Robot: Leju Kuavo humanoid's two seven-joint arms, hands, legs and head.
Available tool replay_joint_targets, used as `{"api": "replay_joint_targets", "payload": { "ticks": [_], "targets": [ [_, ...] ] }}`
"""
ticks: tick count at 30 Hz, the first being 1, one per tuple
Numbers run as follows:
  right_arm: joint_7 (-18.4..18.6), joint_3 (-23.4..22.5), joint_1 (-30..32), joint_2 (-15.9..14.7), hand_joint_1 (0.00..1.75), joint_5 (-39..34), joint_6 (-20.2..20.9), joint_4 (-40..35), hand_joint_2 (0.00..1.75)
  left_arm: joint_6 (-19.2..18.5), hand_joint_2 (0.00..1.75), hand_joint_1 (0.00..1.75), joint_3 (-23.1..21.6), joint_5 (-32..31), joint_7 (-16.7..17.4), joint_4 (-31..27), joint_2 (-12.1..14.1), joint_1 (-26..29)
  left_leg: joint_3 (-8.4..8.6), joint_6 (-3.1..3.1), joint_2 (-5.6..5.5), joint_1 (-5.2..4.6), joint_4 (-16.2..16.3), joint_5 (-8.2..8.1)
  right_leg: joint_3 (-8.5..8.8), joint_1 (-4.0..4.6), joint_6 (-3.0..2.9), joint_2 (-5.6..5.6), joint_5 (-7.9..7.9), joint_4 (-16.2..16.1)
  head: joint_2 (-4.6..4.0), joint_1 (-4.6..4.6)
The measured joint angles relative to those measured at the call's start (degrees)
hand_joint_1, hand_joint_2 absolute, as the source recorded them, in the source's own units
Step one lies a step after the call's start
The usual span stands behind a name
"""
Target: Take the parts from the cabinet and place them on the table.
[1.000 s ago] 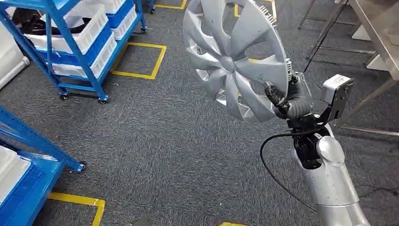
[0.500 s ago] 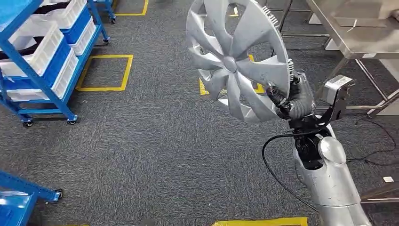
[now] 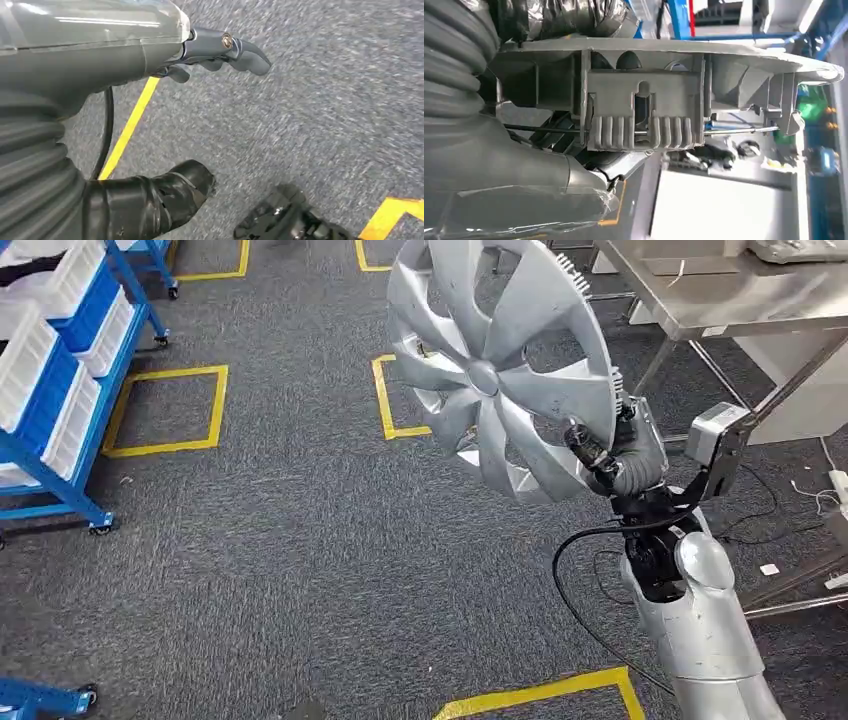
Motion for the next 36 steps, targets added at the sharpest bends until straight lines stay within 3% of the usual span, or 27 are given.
{"api": "replay_joint_targets", "payload": {
  "ticks": [3, 4, 5, 6, 8, 9, 10, 12, 13, 14, 15, 18, 19, 20, 21, 22, 23, 24, 25, 26, 28, 29, 30, 31, 34, 35, 36],
  "targets": [
    [-0.07, 0.00, 0.06, -0.07, 1.75, 0.04, 0.00, -0.07, 1.75, 0.00, 1.75, 0.00, 0.00, 0.09, -0.04, 0.00, -0.07, -0.03, 0.88, -0.92, 1.93, -0.09, -0.84, -0.19, -0.09, 0.01, -0.82, 2.43, 0.01, 0.00, 0.00, -0.05],
    [-0.07, 0.00, 0.20, -0.13, 1.75, 0.09, 0.02, -0.22, 1.75, 0.00, 1.75, 0.00, 0.00, 0.11, -0.07, -0.02, -0.11, -0.17, 0.90, -1.44, 1.74, -0.04, -0.74, -0.66, 0.63, -0.73, -1.41, 3.15, 0.38, -0.80, 0.00, -0.13],
    [-0.18, 0.00, 0.21, -0.13, 1.75, 0.13, 0.04, -0.39, 1.75, 0.00, 1.75, 0.00, 0.00, 0.11, -0.09, -0.02, -0.09, -0.26, 0.81, -1.54, -1.20, 0.19, 0.45, -1.37, 1.02, -0.74, -1.55, 3.72, 0.42, -1.23, 0.00, -0.18],
    [-0.22, -0.02, 0.11, -0.15, 1.75, 0.20, 0.00, -0.39, 1.75, 0.00, 1.75, 0.00, 0.00, 0.17, -0.13, -0.02, -0.09, -0.25, -0.56, -1.43, -2.90, 0.20, 3.29, -3.09, 1.15, -0.73, -1.83, 4.16, 0.34, -1.25, 0.00, -0.24],
    [-0.46, 0.00, 0.26, -0.07, 1.75, 0.28, -0.02, -0.39, 1.75, -0.07, 1.75, 0.00, 0.00, 0.22, -0.13, 0.00, -0.09, 0.13, -4.88, -1.37, -3.99, 0.17, 11.59, -6.55, 1.31, -0.62, -2.37, 5.59, 0.19, -1.18, 0.00, -0.27],
    [-0.66, -0.02, 0.36, -0.07, 1.75, 0.59, -0.02, -0.39, 1.75, -0.11, 1.75, 0.00, 0.00, 0.24, -0.13, 0.00, -0.09, 0.41, -6.62, -1.42, -4.19, 0.17, 14.42, -6.95, 1.42, -0.48, -2.53, 6.47, 0.08, -1.15, 0.00, -0.24],
    [-0.85, -0.02, 0.55, -0.07, 1.75, 1.18, -0.02, -0.39, 1.75, -0.15, 1.75, 0.00, 0.00, 0.30, -0.09, 0.02, -0.09, 0.60, -7.27, -1.43, -4.20, 0.18, 14.80, -6.06, 1.51, -0.41, -2.61, 7.37, 0.01, -1.05, 0.00, -0.27],
    [-1.38, -0.02, 1.12, -0.09, 1.75, 2.19, 0.00, -0.59, 1.75, -0.18, 1.75, 0.00, 0.00, 0.24, -0.07, 0.02, -0.09, 0.60, -5.58, -1.21, -4.49, 0.18, 9.35, -1.41, 1.65, -0.39, -2.46, 9.13, -0.31, -0.60, 0.00, -0.24],
    [-1.85, -0.02, 1.38, -0.11, 1.75, 3.18, 0.09, -0.94, 1.75, -0.22, 1.75, 0.00, 0.00, 0.05, 0.04, 0.02, -0.09, 0.56, -3.86, -0.99, -5.27, 0.19, 4.91, 1.29, 1.68, -0.43, -2.29, 9.86, -0.57, -0.26, 0.00, -0.27],
    [-2.47, -0.02, 1.82, -0.18, 1.75, 4.00, 0.13, -1.38, 1.75, -0.24, 1.75, 0.00, 0.00, -0.13, 0.18, 0.02, -0.04, 0.58, -2.62, -0.63, -7.52, 0.25, 1.36, 2.28, 1.55, -0.58, -2.11, 10.47, -0.92, 0.16, 0.00, -0.24],
    [-3.23, -0.09, 2.06, -0.38, 1.75, 4.58, 0.23, -1.95, 1.75, -0.31, 1.75, 0.00, 0.00, -0.26, 0.48, 0.09, 0.02, 0.66, -1.79, -0.61, -9.17, 0.47, 0.48, 1.49, 1.00, -0.35, -1.79, 11.10, -1.08, 0.63, 0.00, -0.18],
    [-3.56, -0.29, 3.21, -0.88, 1.75, 5.18, 0.44, -3.32, 1.75, -0.57, 1.75, 0.00, -0.02, -0.44, 0.59, 0.09, -0.02, 0.56, -1.67, -0.13, -7.65, -0.11, 0.30, 1.36, 0.64, -1.21, -0.69, 12.83, -0.76, 0.21, 0.00, -0.31],
    [-3.63, -0.42, 3.46, -1.16, 1.75, 5.27, 0.50, -3.65, 1.75, -0.59, 1.75, 0.00, -0.02, -0.46, 0.57, 0.09, -0.13, 0.44, -1.20, 0.34, -6.94, 0.46, -0.50, 1.65, 0.73, -0.73, -0.21, 13.30, -0.74, 0.06, 0.00, -0.22],
    [-3.71, -0.52, 3.82, -1.36, 1.75, 5.46, 0.59, -4.08, 1.75, -0.66, 1.75, 0.00, -0.02, -0.42, 0.63, 0.09, -0.13, 0.29, -0.76, 0.70, -6.33, 0.52, -1.06, 1.88, 0.75, -0.76, -0.07, 10.67, -0.97, 0.41, 0.00, -0.18],
    [-3.76, -0.57, 3.75, -1.60, 1.75, 5.71, 0.74, -4.42, 1.75, -0.68, 1.75, 0.00, -0.02, -0.50, 0.63, 0.09, -0.09, 0.20, -0.41, 0.89, -5.69, 0.48, -1.38, 1.87, -0.15, -0.63, 0.50, 7.45, -2.18, 2.32, 0.00, 0.35],
    [-3.91, -0.68, 3.81, -1.64, 1.75, 5.86, 0.92, -4.74, 1.75, -0.83, 1.75, 0.00, -0.02, -0.68, 0.74, 0.09, -0.11, 0.23, -0.28, 1.25, -5.00, 0.39, -1.38, 1.73, -2.03, -0.95, 0.94, 6.23, -3.93, 5.76, 0.00, 0.30],
    [-4.15, -0.72, 4.24, -1.62, 1.75, 6.08, 0.98, -5.18, 1.75, -1.03, 1.75, 0.00, -0.09, -0.83, 0.90, 0.09, -0.11, 0.29, -0.19, 1.41, -4.42, 0.37, -1.38, 1.60, -4.26, -1.21, 1.28, 5.71, -5.64, 9.87, 0.00, 0.33],
    [-4.28, -0.81, 4.78, -1.64, 1.75, 6.45, 1.01, -5.64, 1.75, -1.05, 1.75, 0.00, -0.15, -0.85, 1.01, 0.09, -0.11, 0.42, -0.08, 1.40, -3.72, 0.40, -1.38, 1.42, -6.26, -1.48, 1.59, 5.51, -6.67, 13.32, 0.00, 0.32],
    [-4.31, -1.05, 5.43, -1.77, 1.75, 6.69, 1.05, -6.10, 1.75, -1.07, 1.75, 0.00, -0.22, -0.98, 1.05, 0.09, -0.11, 0.47, 0.02, 1.35, -3.00, 0.47, -1.36, 1.23, -7.65, -1.81, 1.85, 5.37, -6.71, 15.39, 0.00, 0.35],
    [-4.15, -1.35, 6.13, -1.97, 1.75, 7.06, 1.11, -6.67, 1.75, -1.25, 1.75, 0.00, -0.26, -1.16, 1.20, 0.09, -0.15, 0.45, 0.23, 1.21, -2.42, 0.56, -1.35, 1.03, -7.42, -2.07, 2.09, 5.19, -5.34, 14.43, 0.00, 0.33],
    [-3.87, -1.68, 7.31, -2.40, 1.75, 7.65, 1.20, -8.29, 1.75, -1.71, 1.75, 0.00, -0.39, -1.71, 1.40, 0.09, -0.26, 0.38, 0.94, 0.73, -1.31, 0.77, -1.34, 0.46, -3.48, -2.33, 2.37, 4.05, -0.47, 6.45, 0.00, 0.35],
    [-3.85, -1.73, 7.67, -2.49, 1.75, 7.83, 1.25, -9.07, 1.75, -2.06, 1.75, 0.00, -0.50, -2.10, 1.49, 0.09, -0.26, 0.35, 1.43, 0.37, -0.80, 0.77, -1.33, 0.10, -0.85, -2.31, 2.30, 2.15, 1.75, 1.56, 0.00, 0.32],
    [-3.83, -1.86, 7.96, -2.62, 1.75, 8.11, 1.25, -9.86, 1.75, -2.25, 1.75, 0.00, -0.68, -2.38, 1.62, 0.09, -0.24, 0.31, 1.71, -0.11, -0.29, 0.28, -1.35, -0.25, -0.07, -1.31, 1.82, -0.60, 0.82, -0.21, 0.00, 0.39],
    [-3.87, -2.01, 8.40, -2.62, 1.75, 8.39, 1.20, -10.90, 1.75, -2.42, 1.75, 0.00, -0.92, -2.80, 1.84, 0.09, -0.28, 0.11, 1.87, -0.49, 0.16, 0.15, -1.25, -0.50, -0.17, -1.38, 1.11, 0.43, 1.12, -0.49, 0.00, 0.21],
    [-3.87, -2.69, 10.54, -2.91, 1.75, 9.07, 1.01, -13.16, 1.75, -2.67, 1.75, 0.00, -1.68, -3.54, 2.43, 0.04, -0.37, -0.28, 3.09, -1.59, 2.06, 0.16, -1.98, -0.98, -0.14, -1.01, -0.06, 2.58, 0.62, -0.34, 0.00, 0.28],
    [-3.82, -2.97, 11.44, -2.99, 1.75, 9.29, 1.01, -14.15, 1.75, -2.76, 1.75, 0.00, -1.77, -3.91, 2.54, -0.09, -0.48, -0.44, 3.11, -2.04, 1.23, 0.55, -1.70, -1.61, 0.51, -1.88, -0.74, 3.24, 0.84, -0.93, 0.00, 0.17],
    [-3.87, -3.06, 12.10, -3.08, 1.75, 9.38, 1.09, -15.23, 1.75, -2.82, 1.75, 0.00, -1.90, -4.09, 2.54, -0.09, -0.48, -0.60, 2.60, -1.92, -1.30, 0.60, 0.14, -2.90, 0.71, -1.73, -1.05, 3.74, 0.74, -1.09, 0.00, 0.13]
  ]
}}
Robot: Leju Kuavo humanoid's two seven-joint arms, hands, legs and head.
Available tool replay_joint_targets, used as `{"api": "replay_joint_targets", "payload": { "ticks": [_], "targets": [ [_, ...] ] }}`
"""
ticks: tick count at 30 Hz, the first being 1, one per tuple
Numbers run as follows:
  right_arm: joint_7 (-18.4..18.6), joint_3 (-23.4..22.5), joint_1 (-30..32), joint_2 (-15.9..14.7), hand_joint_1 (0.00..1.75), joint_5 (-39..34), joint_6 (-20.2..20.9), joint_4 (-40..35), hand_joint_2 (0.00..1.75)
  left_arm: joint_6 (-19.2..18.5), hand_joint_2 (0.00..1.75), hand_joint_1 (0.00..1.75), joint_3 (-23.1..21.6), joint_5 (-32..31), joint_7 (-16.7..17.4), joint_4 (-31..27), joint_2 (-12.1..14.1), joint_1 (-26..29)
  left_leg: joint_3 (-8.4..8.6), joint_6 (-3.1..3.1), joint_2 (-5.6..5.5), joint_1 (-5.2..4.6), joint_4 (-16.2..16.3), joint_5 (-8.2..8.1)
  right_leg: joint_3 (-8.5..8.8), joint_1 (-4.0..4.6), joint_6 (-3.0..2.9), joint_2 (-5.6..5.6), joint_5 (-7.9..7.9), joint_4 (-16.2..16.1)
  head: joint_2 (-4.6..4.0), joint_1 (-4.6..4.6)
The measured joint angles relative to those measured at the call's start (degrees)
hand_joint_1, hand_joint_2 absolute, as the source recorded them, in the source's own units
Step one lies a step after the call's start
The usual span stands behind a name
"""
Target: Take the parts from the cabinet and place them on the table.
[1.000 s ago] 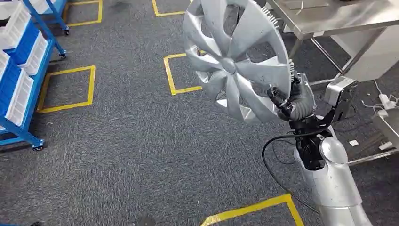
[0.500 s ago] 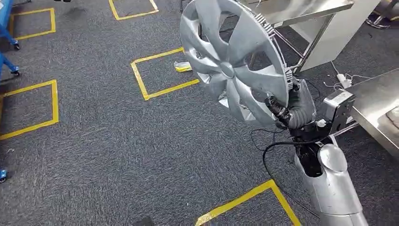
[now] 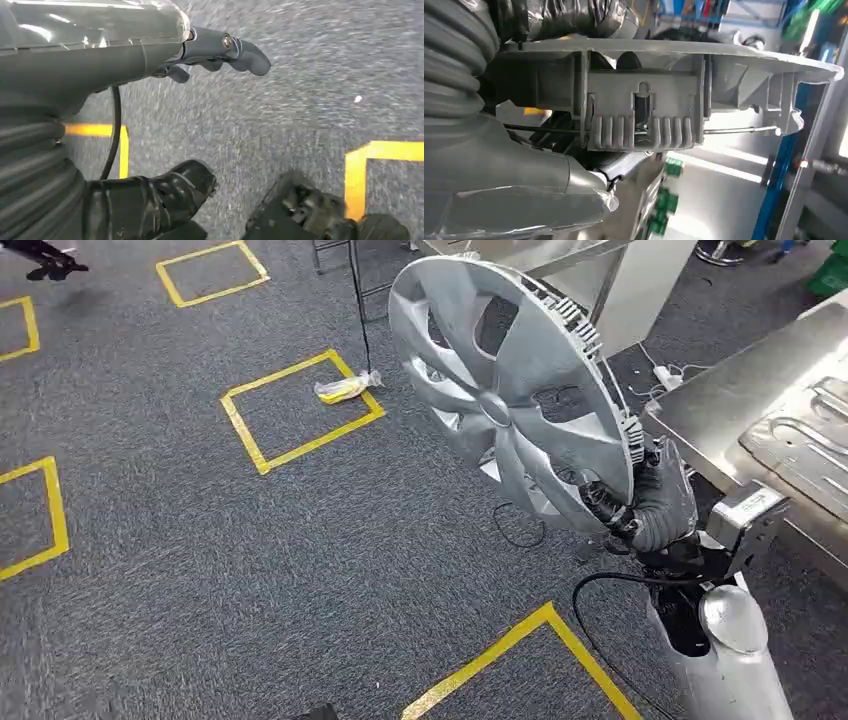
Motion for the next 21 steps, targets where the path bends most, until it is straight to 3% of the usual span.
{"api": "replay_joint_targets", "payload": {
  "ticks": [1, 3, 4, 5, 7, 8, 9, 10, 11, 13, 14, 15, 16, 17, 19, 20, 21],
  "targets": [
    [-0.04, -0.02, 0.36, -0.13, 1.75, 0.04, 0.07, -0.38, 1.75, -0.09, 1.75, 0.00, -0.18, -0.09, 0.02, 0.00, 0.00, -0.04, -1.57, 0.13, -1.35, -0.01, 3.34, -1.93, 0.04, 0.09, -0.48, 0.45, 0.01, 0.02, 0.00, -0.17],
    [-0.06, -0.02, 1.84, -0.13, 1.75, 0.04, 0.06, -1.36, 1.75, -0.26, 1.75, 0.00, -0.55, -0.39, 0.11, 0.00, 0.00, 0.07, -6.69, 0.26, -2.85, -0.18, 13.10, -5.78, 0.17, 0.42, -0.74, 2.11, -0.15, 0.05, 0.00, -0.17],
    [-0.04, -0.02, 2.51, -0.13, 1.75, 0.04, 0.06, -1.71, 1.75, -0.26, 1.75, 0.00, -0.74, -0.52, 0.15, 0.00, -0.02, 0.18, -8.54, 0.30, -2.98, -0.24, 15.95, -5.97, 0.22, 0.61, -0.85, 2.97, -0.22, 0.16, 0.00, -0.17],
    [-0.02, -0.02, 3.00, -0.16, 1.75, 0.04, 0.09, -1.88, 1.75, -0.26, 1.75, 0.00, -0.83, -0.52, 0.15, 0.00, -0.02, 0.22, -9.01, 0.45, -2.99, -0.27, 15.89, -4.75, 0.30, 0.75, -0.93, 3.83, -0.30, 0.25, 0.00, -0.17],
    [0.00, -0.02, 3.66, -0.18, 1.75, 0.07, 0.11, -2.21, 1.75, -0.26, 1.75, 0.00, -0.92, -0.52, 0.15, 0.00, -0.02, 0.05, -6.89, 0.98, -3.39, -0.33, 9.30, 0.41, 0.50, 0.90, -0.93, 5.51, -0.50, 0.55, 0.00, -0.17],
    [0.02, -0.02, 3.78, -0.18, 1.75, 0.04, 0.24, -2.56, 1.75, -0.26, 1.75, 0.00, -0.98, -0.57, 0.15, 0.00, -0.02, -0.06, -4.89, 1.41, -4.49, -0.41, 4.17, 3.34, 0.58, 0.95, -0.83, 6.29, -0.67, 0.79, 0.00, -0.17],
    [0.05, -0.02, 3.82, -0.18, 1.75, 0.02, 0.44, -2.76, 1.75, -0.31, 1.75, 0.00, -1.05, -0.65, 0.15, 0.02, 0.07, -0.07, -3.75, 1.95, -7.46, -0.33, 0.79, 4.02, 0.38, 0.82, -0.69, 6.84, -0.83, 1.03, 0.00, -0.13],
    [0.02, -0.02, 3.85, -0.18, 1.75, -0.02, 0.61, -3.00, 1.75, -0.42, 1.75, 0.00, -1.16, -0.81, 0.13, 0.00, 0.09, -0.22, -3.11, 1.85, -7.49, -0.28, -0.32, 3.70, 0.02, 1.11, -0.32, 7.70, -1.00, 1.52, 0.00, -0.09],
    [0.02, -0.07, 4.04, -0.18, 1.75, -0.02, 0.85, -3.30, 1.75, -0.59, 1.75, 0.00, -1.23, -1.01, 0.13, 0.00, 0.07, -0.32, -3.13, 1.90, -6.93, -0.58, -0.12, 3.75, -0.13, 0.68, 0.18, 8.29, -0.81, 1.32, 0.00, -0.13],
    [0.05, -0.11, 4.90, -0.20, 1.75, -0.02, 1.09, -4.00, 1.75, -0.92, 1.75, 0.00, -1.31, -1.22, 0.15, -0.02, -0.17, -0.70, -2.88, 2.46, -5.89, -0.86, -0.53, 3.96, -0.18, 0.54, 1.06, 9.43, -0.46, 0.74, 0.00, -0.11],
    [0.07, -0.13, 5.12, -0.27, 1.75, -0.02, 1.09, -4.38, 1.75, -1.01, 1.75, 0.00, -1.38, -1.44, 0.17, -0.04, -0.48, -0.88, -2.55, 2.89, -5.11, -0.19, -1.29, 4.41, -0.14, 0.70, 1.36, 9.80, -0.42, 0.59, 0.00, -0.17],
    [0.02, -0.15, 5.38, -0.29, 1.75, -0.04, 1.11, -4.75, 1.75, -1.03, 1.75, 0.00, -1.38, -1.53, 0.35, -0.04, -0.42, -1.22, -2.19, 3.12, -4.51, -0.20, -1.82, 4.67, -0.53, 0.85, 1.58, 6.23, -1.25, 1.78, 0.00, 0.02],
    [-0.02, -0.13, 5.32, -0.33, 1.75, -0.04, 1.22, -4.94, 1.75, -1.09, 1.75, 0.00, -1.40, -1.60, 0.35, -0.04, -0.46, -1.35, -2.05, 3.52, -3.93, -0.25, -2.03, 4.64, -1.85, 0.79, 1.80, 3.73, -3.07, 4.54, 0.00, 0.14],
    [-0.02, -0.11, 5.37, -0.35, 1.75, -0.11, 1.24, -5.05, 1.75, -1.23, 1.75, 0.00, -1.47, -1.60, 0.37, -0.04, -0.55, -1.35, -1.98, 3.53, -3.30, -0.33, -2.02, 4.65, -3.85, 0.71, 2.05, 2.54, -5.11, 8.63, 0.00, 0.15],
    [0.00, 0.02, 5.78, -0.31, 1.75, -0.15, 1.22, -5.05, 1.75, -1.27, 1.75, 0.00, -1.55, -1.64, 0.50, -0.04, -0.57, -1.25, -1.96, 3.58, -1.97, -0.36, -1.94, 4.41, -7.79, 0.23, 2.55, 1.72, -7.73, 16.13, 0.00, 0.15],
    [0.16, 0.02, 5.89, -0.33, 1.75, -0.13, 1.11, -5.05, 1.75, -1.29, 1.75, 0.00, -1.57, -1.75, 0.50, -0.04, -0.57, -1.28, -1.93, 3.51, -1.28, -0.35, -1.93, 4.30, -8.33, -0.03, 2.74, 1.55, -7.21, 16.84, 0.00, 0.13],
    [0.31, 0.02, 5.95, -0.33, 1.75, -0.11, 1.09, -5.03, 1.75, -1.36, 1.75, 0.00, -1.62, -1.84, 0.50, -0.04, -0.61, -1.38, -1.84, 3.33, -0.63, -0.32, -1.89, 4.15, -7.35, -0.25, 2.88, 1.35, -5.50, 14.82, 0.00, 0.15]
  ]
}}
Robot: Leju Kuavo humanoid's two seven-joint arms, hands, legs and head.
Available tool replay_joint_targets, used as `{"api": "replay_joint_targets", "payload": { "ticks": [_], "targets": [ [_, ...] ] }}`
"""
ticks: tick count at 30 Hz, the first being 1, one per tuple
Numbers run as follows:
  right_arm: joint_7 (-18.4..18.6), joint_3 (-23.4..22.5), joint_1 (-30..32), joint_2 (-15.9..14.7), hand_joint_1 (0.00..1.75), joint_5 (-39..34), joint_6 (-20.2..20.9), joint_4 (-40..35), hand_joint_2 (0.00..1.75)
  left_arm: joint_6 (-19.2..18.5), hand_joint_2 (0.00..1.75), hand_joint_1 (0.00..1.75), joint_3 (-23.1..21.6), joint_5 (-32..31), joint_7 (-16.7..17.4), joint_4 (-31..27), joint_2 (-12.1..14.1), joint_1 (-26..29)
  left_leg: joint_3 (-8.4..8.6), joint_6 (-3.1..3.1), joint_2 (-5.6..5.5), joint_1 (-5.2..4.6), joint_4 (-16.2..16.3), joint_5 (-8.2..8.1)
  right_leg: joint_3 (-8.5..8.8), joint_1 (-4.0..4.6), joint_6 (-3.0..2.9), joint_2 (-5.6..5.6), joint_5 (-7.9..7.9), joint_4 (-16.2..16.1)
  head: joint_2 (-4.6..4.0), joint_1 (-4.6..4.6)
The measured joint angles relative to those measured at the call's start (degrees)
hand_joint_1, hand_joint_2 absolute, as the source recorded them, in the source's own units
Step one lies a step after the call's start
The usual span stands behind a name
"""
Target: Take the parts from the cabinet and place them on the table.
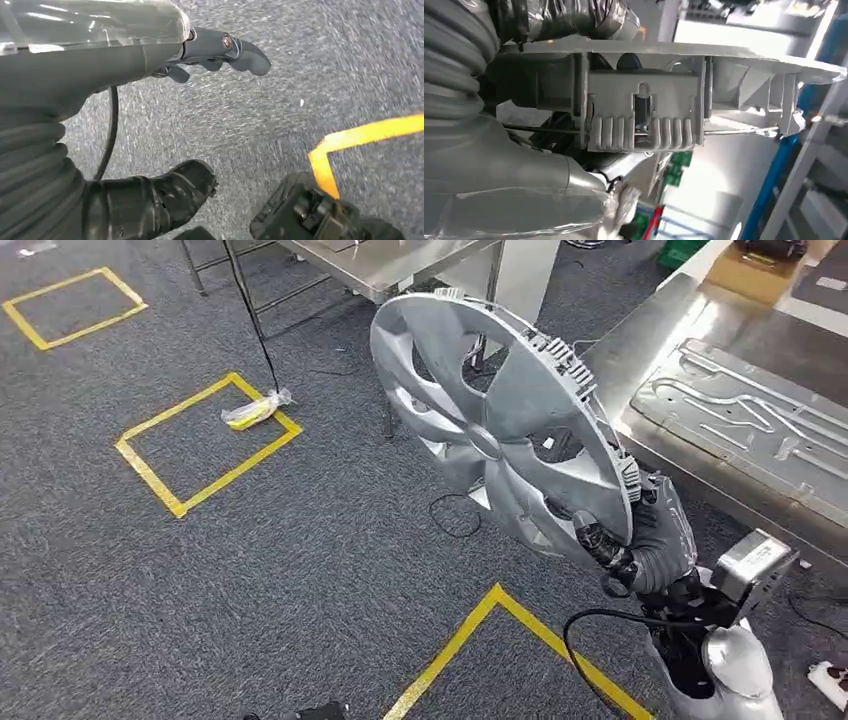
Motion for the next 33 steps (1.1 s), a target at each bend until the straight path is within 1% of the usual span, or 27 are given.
{"api": "replay_joint_targets", "payload": {
  "ticks": [1, 2, 3, 4, 6, 8, 9, 10, 11, 13, 14, 15, 17, 18, 19, 21, 22, 23, 24, 25, 26, 28, 29, 30, 31, 32, 33],
  "targets": [
    [0.04, 0.00, 0.00, 0.00, 1.75, 0.00, 0.00, 0.00, 1.75, -0.11, 1.75, 0.00, -0.09, -0.09, -0.02, 0.00, -0.02, -0.17, 0.16, -0.15, 0.58, 0.05, 0.07, -0.18, 2.06, -0.13, 0.08, -0.47, 2.24, -3.94, 0.00, -0.04],
    [0.04, 0.02, -0.05, 0.00, 1.75, 0.00, 0.00, 0.00, 1.75, -0.20, 1.75, 0.00, -0.13, -0.11, -0.02, 0.00, -0.13, -0.38, 0.47, -0.40, 1.17, 0.09, 0.16, -0.49, 5.19, -0.14, 0.06, -1.83, 4.78, -9.63, 0.00, -0.02],
    [0.04, 0.04, -0.10, 0.00, 1.75, 0.00, 0.00, 0.00, 1.75, -0.29, 1.75, 0.00, -0.13, -0.11, -0.04, 0.00, -0.13, -0.61, 0.78, -0.79, 1.56, -0.11, 0.21, -0.77, 7.34, 0.04, -0.09, -4.61, 5.47, -13.85, 0.00, 0.00],
    [0.11, 0.13, -0.24, 0.02, 1.75, 0.00, -0.02, 0.04, 1.75, -0.46, 1.75, 0.00, -0.13, -0.11, -0.04, 0.00, -0.15, -0.84, 0.79, -1.24, 2.04, -0.58, 0.34, -1.06, 7.50, 0.85, -0.65, -4.94, 4.95, -14.25, 0.00, -0.02],
    [0.22, 0.13, -0.23, 0.02, 1.75, 0.00, -0.22, 0.17, 1.75, -0.83, 1.75, 0.00, -0.17, -0.11, -0.04, 0.00, -0.15, -1.17, 1.30, -1.80, 3.05, -0.67, 0.10, -1.32, 7.26, 0.86, -1.43, -3.53, 4.89, -14.17, 0.00, -0.11],
    [0.26, 0.13, -0.25, 0.02, 1.75, -0.04, -0.35, 0.35, 1.75, -0.88, 1.75, 0.00, -0.20, -0.15, -0.09, 0.00, -0.22, -1.48, 2.12, -2.72, 4.50, -0.57, -0.34, -1.69, 7.66, 0.88, -2.33, -1.94, 4.98, -14.59, 0.00, -0.09],
    [0.24, 0.13, -0.21, 0.04, 1.75, -0.07, -0.33, 0.35, 1.75, -0.85, 1.75, 0.00, -0.20, -0.17, -0.15, 0.00, -0.20, -1.64, 2.02, -2.97, 2.51, -0.16, 0.63, -2.51, 7.97, 0.46, -2.65, -1.45, 5.16, -14.92, 0.00, -0.13],
    [0.26, 0.13, -0.54, 0.02, 1.75, -0.09, -0.28, 0.46, 1.75, -0.85, 1.75, 0.00, -0.22, -0.17, -0.28, 0.00, -0.20, -1.71, 0.79, -2.89, -0.09, -0.11, 3.27, -4.26, 8.04, 0.39, -3.00, -0.89, 5.14, -15.00, 0.00, -0.15],
    [0.39, 0.13, -0.79, 0.13, 1.75, -0.09, -0.26, 0.65, 1.75, -0.88, 1.75, 0.00, -0.28, -0.20, -0.31, 0.00, -0.20, -1.71, -1.24, -2.83, -1.28, -0.09, 7.43, -6.43, 8.02, 0.44, -3.45, -0.32, 5.16, -14.98, 0.00, -0.18],
    [0.61, 0.17, -0.83, 0.28, 1.75, -0.24, -0.28, 1.20, 1.75, -1.01, 1.75, 0.00, -0.31, -0.26, -0.28, 0.00, -0.22, -1.45, -6.17, -2.84, -2.41, -0.18, 16.46, -9.57, 8.06, 0.78, -3.68, 1.23, 5.01, -14.92, 0.00, -0.15],
    [0.72, 0.20, -0.87, 0.28, 1.75, -0.28, -0.28, 1.60, 1.75, -1.07, 1.75, 0.00, -0.31, -0.26, -0.28, 0.02, -0.22, -1.33, -7.33, -2.77, -2.43, -0.19, 17.87, -9.15, 8.06, 0.96, -3.72, 2.00, 4.98, -14.82, 0.00, -0.18],
    [0.72, 0.22, -0.88, 0.28, 1.75, -0.35, -0.28, 2.03, 1.75, -1.09, 1.75, 0.00, -0.31, -0.18, -0.28, 0.04, -0.20, -1.30, -7.22, -2.62, -2.49, -0.19, 16.62, -7.43, 8.11, 1.07, -3.77, 2.73, 4.94, -14.74, 0.00, -0.17],
    [0.63, 0.26, -0.97, 0.31, 1.75, -0.63, -0.13, 2.69, 1.75, -1.05, 1.75, 0.00, -0.28, 0.35, -0.35, 0.04, -0.20, -1.38, -4.15, -2.06, -3.35, -0.19, 8.30, -1.89, 8.17, 1.16, -3.69, 4.20, 4.74, -14.40, 0.00, -0.18],
    [0.46, 0.28, -1.10, 0.44, 1.75, -0.76, 0.00, 3.01, 1.75, -0.92, 1.75, 0.00, -0.20, 0.59, -0.35, 0.04, -0.05, -1.36, -2.26, -1.61, -5.55, -0.24, 3.49, 0.64, 8.07, 1.05, -3.58, 4.79, 4.60, -14.18, 0.00, -0.15],
    [0.39, 0.35, -1.49, 0.59, 1.75, -0.87, 0.00, 3.41, 1.75, -0.85, 1.75, 0.00, 0.00, 0.89, -0.33, 0.13, 0.22, -1.32, -1.71, -1.29, -7.63, -0.13, 1.73, 0.02, 7.76, 1.35, -3.36, 5.35, 4.48, -13.82, 0.00, -0.09],
    [0.39, 0.66, -1.85, 0.77, 1.75, -0.90, 0.00, 4.11, 1.75, -0.77, 1.75, 0.00, 0.22, 1.31, -0.24, 0.13, 0.22, -1.23, -1.45, -1.44, -6.43, -0.59, 1.33, 0.25, 7.34, 0.71, -2.61, 6.53, 4.67, -13.83, 0.00, -0.09],
    [0.26, 0.68, -1.91, 0.79, 1.75, -0.96, 0.08, 4.46, 1.75, -0.68, 1.75, 0.00, 0.35, 1.40, -0.18, 0.13, 0.22, -1.25, -1.40, -1.20, -5.98, -0.73, 1.35, 0.25, 7.32, 0.55, -2.22, 7.03, 4.83, -14.08, 0.00, -0.15],
    [0.18, 0.72, -2.09, 0.79, 1.75, -1.03, 0.37, 4.79, 1.75, -0.55, 1.75, 0.00, 0.52, 1.51, -0.17, 0.13, 0.18, -1.34, -1.11, -0.74, -5.34, -0.39, 0.74, 0.55, 7.32, 0.87, -1.70, 7.70, 4.93, -14.27, 0.00, -0.11],
    [0.07, 0.83, -2.23, 0.81, 1.75, -1.01, 0.59, 5.09, 1.75, -0.44, 1.75, 0.00, 0.57, 1.64, -0.17, 0.13, 0.17, -1.38, -0.69, -0.40, -4.49, 0.02, 0.07, 0.92, 7.26, 0.66, -1.65, 6.86, 4.61, -13.87, 0.00, -0.18],
    [-0.33, 0.94, -2.72, 0.81, 1.75, -1.05, 0.96, 5.38, 1.75, -0.11, 1.75, 0.00, 0.72, 2.17, -0.11, 0.13, 0.28, -1.35, -0.41, -0.02, -4.04, -0.07, -0.31, 0.97, 6.48, 1.06, -1.40, 3.88, 3.36, -12.10, 0.00, 0.17],
    [-0.63, 1.22, -3.39, 0.81, 1.75, -1.07, 1.16, 5.83, 1.75, 0.19, 1.75, 0.00, 1.05, 2.82, -0.09, 0.15, 0.30, -1.21, -0.32, 0.13, -3.25, -0.18, -0.35, 0.96, 4.40, 0.98, -1.21, 1.93, 1.16, -8.10, 0.00, 0.22],
    [-0.81, 1.62, -3.66, 1.07, 1.75, -1.07, 1.18, 6.34, 1.75, 0.59, 1.75, 0.00, 1.75, 3.41, -0.07, 0.15, 0.30, -0.70, -0.23, 0.29, -1.92, -0.25, -0.31, 0.74, 0.06, 0.59, -0.70, 0.62, -2.05, 0.33, 0.00, 0.24],
    [-0.85, 1.68, -3.67, 1.07, 1.75, -1.07, 1.18, 6.60, 1.75, 0.87, 1.75, 0.00, 2.12, 3.56, 0.00, 0.20, 0.33, -0.49, -0.20, 0.29, -1.27, -0.24, -0.24, 0.58, -1.23, 0.30, -0.45, 0.40, -2.24, 2.55, 0.00, 0.26],
    [-0.85, 1.70, -3.68, 1.07, 1.75, -1.05, 1.18, 6.91, 1.75, 1.09, 1.75, 0.00, 2.36, 3.78, 0.00, 0.22, 0.33, -0.30, -0.11, 0.17, -0.70, -0.19, -0.18, 0.42, -1.21, -0.02, -0.20, 0.18, -1.19, 2.11, 0.00, 0.26],
    [-0.87, 1.73, -3.70, 1.07, 1.75, -1.05, 1.29, 7.19, 1.75, 1.20, 1.75, 0.00, 2.56, 3.91, 0.02, 0.22, 0.33, -0.16, 0.05, 0.00, -0.15, -0.11, -0.05, 0.20, 0.11, -0.31, -0.01, -0.14, 0.79, -0.60, 0.00, 0.26],
    [-0.98, 1.75, -3.82, 1.07, 1.75, -1.05, 1.53, 7.45, 1.75, 1.29, 1.75, 0.00, 2.71, 3.96, 0.02, 0.24, 0.33, -0.05, 0.26, -0.23, 0.39, -0.04, 0.11, -0.10, 2.56, -0.51, 0.14, -0.79, 3.34, -5.30, 0.00, 0.26],
    [-1.09, 1.81, -4.11, 1.07, 1.75, -1.05, 1.86, 7.74, 1.75, 1.35, 1.75, 0.00, 3.08, 4.11, 0.02, 0.24, 0.33, 0.02, 0.56, -0.61, 0.97, 0.02, 0.34, -0.50, 5.56, -0.55, 0.14, -2.47, 5.71, -10.86, 0.00, 0.26]
  ]
}}
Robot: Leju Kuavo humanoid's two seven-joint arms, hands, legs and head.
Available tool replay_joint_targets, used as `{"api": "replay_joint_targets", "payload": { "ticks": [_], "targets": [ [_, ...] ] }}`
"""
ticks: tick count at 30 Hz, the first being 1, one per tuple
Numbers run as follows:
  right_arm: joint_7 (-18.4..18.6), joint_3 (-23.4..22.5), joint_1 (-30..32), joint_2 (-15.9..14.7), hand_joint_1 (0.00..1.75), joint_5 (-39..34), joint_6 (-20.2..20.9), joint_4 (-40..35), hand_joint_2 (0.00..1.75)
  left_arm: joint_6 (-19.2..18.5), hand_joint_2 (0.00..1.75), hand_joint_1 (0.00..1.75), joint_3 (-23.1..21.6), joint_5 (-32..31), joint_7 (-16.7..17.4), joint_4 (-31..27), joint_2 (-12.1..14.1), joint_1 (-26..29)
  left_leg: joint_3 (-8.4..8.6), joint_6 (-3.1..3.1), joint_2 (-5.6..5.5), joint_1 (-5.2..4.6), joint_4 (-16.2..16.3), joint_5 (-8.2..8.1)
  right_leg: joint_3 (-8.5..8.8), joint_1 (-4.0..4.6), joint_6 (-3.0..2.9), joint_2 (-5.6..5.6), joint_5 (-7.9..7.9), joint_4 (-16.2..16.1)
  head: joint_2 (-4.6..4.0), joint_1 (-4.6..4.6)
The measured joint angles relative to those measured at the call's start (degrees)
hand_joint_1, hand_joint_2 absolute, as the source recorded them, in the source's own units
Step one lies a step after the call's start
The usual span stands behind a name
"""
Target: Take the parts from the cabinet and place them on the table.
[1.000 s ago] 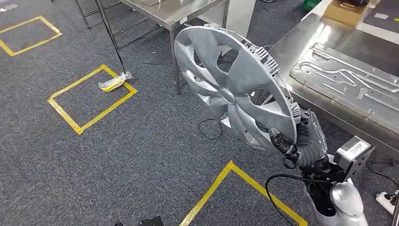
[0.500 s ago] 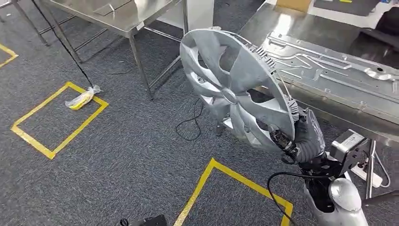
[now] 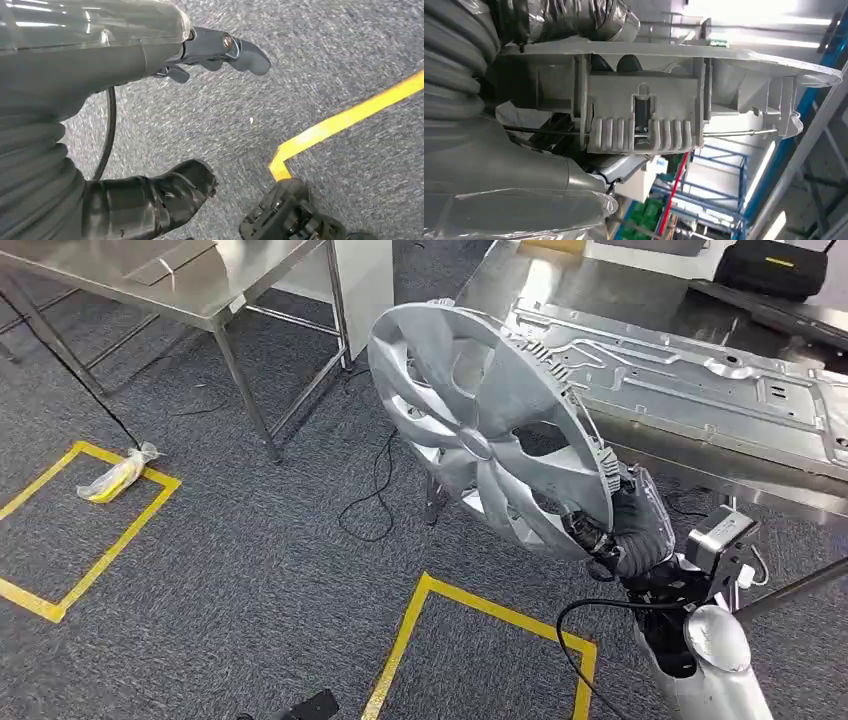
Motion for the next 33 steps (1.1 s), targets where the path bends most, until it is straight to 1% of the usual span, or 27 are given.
{"api": "replay_joint_targets", "payload": {
  "ticks": [1, 2, 5, 6, 7, 8, 9, 10, 11, 12, 13, 14, 15, 16, 17, 20, 21, 22, 23, 25, 26, 27, 28, 30, 31, 32, 33],
  "targets": [
    [-0.20, 0.07, -0.29, 0.02, 1.75, 0.00, 0.18, 0.24, 1.75, 0.09, 1.75, 0.00, 0.28, 0.28, -0.02, 0.02, 0.11, 0.05, 0.06, -0.45, 0.33, -0.33, 0.13, -0.37, 1.24, 0.48, -0.03, -2.84, -0.62, -2.59, 0.00, 0.02],
    [-0.41, 0.26, -0.53, 0.15, 1.75, -0.02, 0.35, 0.50, 1.75, 0.20, 1.75, 0.00, 0.49, 0.46, -0.02, 0.13, 0.15, 0.03, 0.15, -0.93, 0.86, -0.65, 0.44, -0.74, 1.23, 0.84, -0.88, -2.04, -0.43, -2.94, 0.00, -0.15],
    [-0.50, 0.31, -0.70, 0.22, 1.75, -0.07, 0.70, 1.14, 1.75, 0.48, 1.75, 0.00, 1.56, 2.67, -0.15, 0.20, 0.15, 0.25, 1.13, -1.82, 2.56, -0.61, -0.23, -1.06, 1.18, 1.24, -1.84, -0.15, -0.78, -2.91, 0.00, -0.24],
    [-0.50, 0.33, -0.80, 0.22, 1.75, -0.07, 0.72, 1.18, 1.75, 0.72, 1.75, 0.00, 2.13, 3.37, -0.31, 0.20, 0.13, 0.27, 0.98, -2.31, 2.26, -0.27, 0.05, -1.59, 1.53, 0.60, -2.48, 0.57, -0.51, -3.35, 0.00, -0.35],
    [-0.50, 0.33, -1.05, 0.24, 1.75, -0.07, 0.83, 1.20, 1.75, 0.89, 1.75, 0.00, 2.61, 3.69, -0.57, 0.20, 0.22, 0.42, 0.66, -2.40, -0.34, -0.10, 1.61, -2.78, 1.63, 0.67, -2.81, 1.07, -0.54, -3.42, 0.00, -0.28],
    [-0.53, 0.42, -1.31, 0.39, 1.75, -0.11, 0.94, 1.34, 1.75, 1.01, 1.75, 0.00, 3.07, 3.96, -0.72, 0.24, 0.28, 0.68, -0.96, -2.27, -1.98, -0.07, 5.16, -4.97, 1.62, 0.74, -3.26, 1.55, -0.51, -3.42, 0.00, -0.37],
    [-0.59, 0.52, -1.39, 0.66, 1.75, -0.20, 0.94, 1.51, 1.75, 0.96, 1.75, 0.00, 3.37, 4.02, -0.74, 0.35, 0.33, 0.94, -3.30, -2.24, -2.83, -0.13, 9.86, -7.24, 1.64, 0.84, -3.42, 2.31, -0.55, -3.42, 0.00, -0.39],
    [-0.66, 0.57, -1.40, 0.85, 1.75, -0.26, 0.92, 1.68, 1.75, 0.96, 1.75, 0.00, 3.52, 4.15, -0.83, 0.46, 0.35, 1.24, -5.61, -2.22, -3.29, -0.19, 14.26, -8.87, 1.64, 1.00, -3.53, 3.06, -0.60, -3.41, 0.00, -0.39],
    [-0.70, 0.59, -1.39, 0.87, 1.75, -0.31, 0.92, 1.86, 1.75, 0.98, 1.75, 0.00, 3.65, 4.30, -0.94, 0.52, 0.37, 1.66, -7.41, -2.16, -3.38, -0.19, 17.35, -9.42, 1.64, 1.17, -3.56, 3.86, -0.62, -3.35, 0.00, -0.39],
    [-0.72, 0.59, -1.38, 0.87, 1.75, -0.37, 0.92, 2.19, 1.75, 1.03, 1.75, 0.00, 3.81, 4.37, -1.01, 0.63, 0.46, 1.99, -8.10, -2.01, -3.40, -0.19, 17.84, -8.54, 1.67, 1.27, -3.56, 4.72, -0.63, -3.28, 0.00, -0.39],
    [-0.72, 0.61, -1.38, 0.87, 1.75, -0.39, 0.92, 2.41, 1.75, 1.07, 1.75, 0.00, 3.96, 4.37, -1.07, 0.70, 0.50, 2.13, -7.44, -1.79, -3.52, -0.19, 15.36, -6.19, 1.69, 1.32, -3.55, 5.61, -0.64, -3.18, 0.00, -0.39],
    [-0.87, 0.61, -1.38, 0.90, 1.75, -0.37, 0.88, 2.56, 1.75, 1.16, 1.75, 0.00, 4.13, 4.37, -1.14, 0.74, 0.57, 2.11, -5.90, -1.57, -3.87, -0.19, 11.28, -3.49, 1.70, 1.33, -3.51, 6.34, -0.67, -3.05, 0.00, -0.39],
    [-1.12, 0.61, -1.41, 0.94, 1.75, -0.26, 0.83, 2.60, 1.75, 1.18, 1.75, 0.00, 4.29, 4.37, -1.33, 0.76, 0.61, 2.09, -3.82, -1.23, -4.53, -0.23, 6.14, -0.61, 1.71, 1.32, -3.45, 6.57, -0.78, -2.89, 0.00, -0.39],
    [-1.38, 0.61, -1.42, 1.05, 1.75, 0.02, 0.70, 2.60, 1.75, 1.22, 1.75, 0.00, 4.55, 4.43, -1.57, 0.83, 0.77, 2.04, -2.44, -0.83, -5.30, -0.26, 2.37, 0.66, 1.61, 1.27, -3.39, 6.84, -0.87, -2.80, 0.00, -0.39],
    [-1.64, 0.61, -1.46, 1.07, 1.75, 0.31, 0.50, 2.67, 1.75, 1.25, 1.75, 0.00, 4.70, 4.46, -1.60, 0.92, 0.83, 1.88, -2.23, -0.92, -5.33, -0.41, 1.30, 0.21, 1.43, 1.66, -3.03, 7.50, -1.01, -2.34, 0.00, -0.39],
    [-2.08, 0.61, -1.45, 1.07, 1.75, 1.39, -0.13, 2.73, 1.75, 0.92, 1.75, 0.00, 4.83, 4.67, -1.68, 0.92, 0.83, 1.69, -1.94, -0.33, -5.10, -0.83, 1.38, 0.50, 1.47, 1.19, -1.82, 7.95, -0.67, -3.01, 0.00, -0.37],
    [-2.16, 0.61, -1.47, 1.07, 1.75, 1.64, -0.15, 2.71, 1.75, 0.72, 1.75, 0.00, 4.86, 4.87, -1.81, 0.92, 0.79, 1.69, -1.67, 0.25, -4.85, -0.37, 0.63, 1.03, 1.44, 1.36, -1.49, 7.71, -0.76, -2.91, 0.00, -0.37],
    [-2.25, 0.61, -1.47, 1.07, 1.75, 1.77, -0.15, 2.71, 1.75, 0.68, 1.75, 0.00, 4.90, 5.00, -1.90, 0.92, 0.79, 1.73, -1.44, 0.55, -4.55, -0.36, 0.29, 1.30, 1.20, 1.26, -1.44, 5.60, -1.45, -2.01, 0.00, -0.35],
    [-2.27, 0.61, -1.64, 1.07, 1.75, 1.97, -0.15, 2.71, 1.75, 0.68, 1.75, 0.00, 5.01, 5.07, -1.90, 0.92, 0.83, 1.78, -1.45, 0.95, -4.44, -0.41, 0.17, 1.36, -0.06, 1.35, -1.22, 3.83, -3.46, 0.68, 0.00, -0.30],
    [-2.30, 0.70, -1.58, 1.16, 1.75, 2.19, -0.22, 2.71, 1.75, 0.70, 1.75, 0.00, 5.03, 5.05, -1.88, 0.94, 0.92, 1.96, -1.46, 1.09, -4.11, -0.57, 0.17, 1.25, -3.96, 1.04, -0.77, 2.95, -7.55, 9.18, 0.00, -0.33],
    [-2.30, 0.70, -1.57, 1.16, 1.75, 2.36, -0.37, 2.76, 1.75, 0.70, 1.75, 0.00, 5.03, 4.98, -1.88, 0.96, 0.90, 2.07, -1.47, 1.11, -3.94, -0.58, 0.19, 1.17, -5.63, 0.95, -0.58, 2.87, -8.54, 12.58, 0.00, -0.31],
    [-2.30, 0.70, -1.43, 1.16, 1.75, 2.54, -0.52, 2.78, 1.75, 0.61, 1.75, 0.00, 5.03, 4.94, -1.90, 0.98, 0.90, 2.15, -1.45, 1.04, -3.87, -0.58, 0.19, 1.10, -6.26, 0.86, -0.46, 2.81, -8.23, 13.67, 0.00, -0.33],
    [-2.30, 0.70, -1.37, 1.14, 1.75, 2.60, -0.81, 2.76, 1.75, 0.61, 1.75, 0.00, 5.03, 4.92, -1.92, 0.98, 0.90, 2.17, -1.40, 0.94, -3.81, -0.57, 0.19, 1.00, -5.58, 0.74, -0.40, 2.75, -6.73, 12.13, 0.00, -0.28],
    [-2.34, 0.70, -1.45, 1.16, 1.75, 2.73, -1.03, 2.67, 1.75, 0.57, 1.75, 0.00, 5.03, 4.57, -1.92, 0.98, 0.83, 2.11, -1.09, 0.62, -3.59, -0.56, 0.23, 0.79, -0.99, 0.63, -0.53, 2.42, -2.13, 3.35, 0.00, -0.31],
    [-2.40, 0.70, -1.45, 1.16, 1.75, 2.88, -1.09, 2.47, 1.75, 0.57, 1.75, 0.00, 5.03, 4.41, -1.95, 0.98, 0.83, 2.08, -0.88, 0.31, -3.48, -0.59, 0.23, 0.58, 1.80, 0.68, -0.76, 1.66, -0.68, -1.86, 0.00, -0.29],
    [-2.49, 0.70, -1.54, 1.18, 1.75, 2.97, -1.09, 2.45, 1.75, 0.57, 1.75, 0.00, 5.03, 4.41, -1.95, 0.98, 0.83, 2.00, -1.02, -0.09, -3.34, -1.04, 0.40, 0.34, 2.35, 1.29, -1.04, 1.40, -1.76, -3.06, 0.00, -0.31],
    [-2.60, 0.70, -1.54, 1.29, 1.75, 2.99, -1.09, 2.32, 1.75, 0.52, 1.75, 0.00, 5.03, 4.35, -1.97, 0.98, 0.85, 1.94, -0.96, -0.35, -3.29, -0.97, 0.31, 0.33, 2.25, 1.31, -1.47, 1.70, -1.58, -3.05, 0.00, -0.39]
  ]
}}
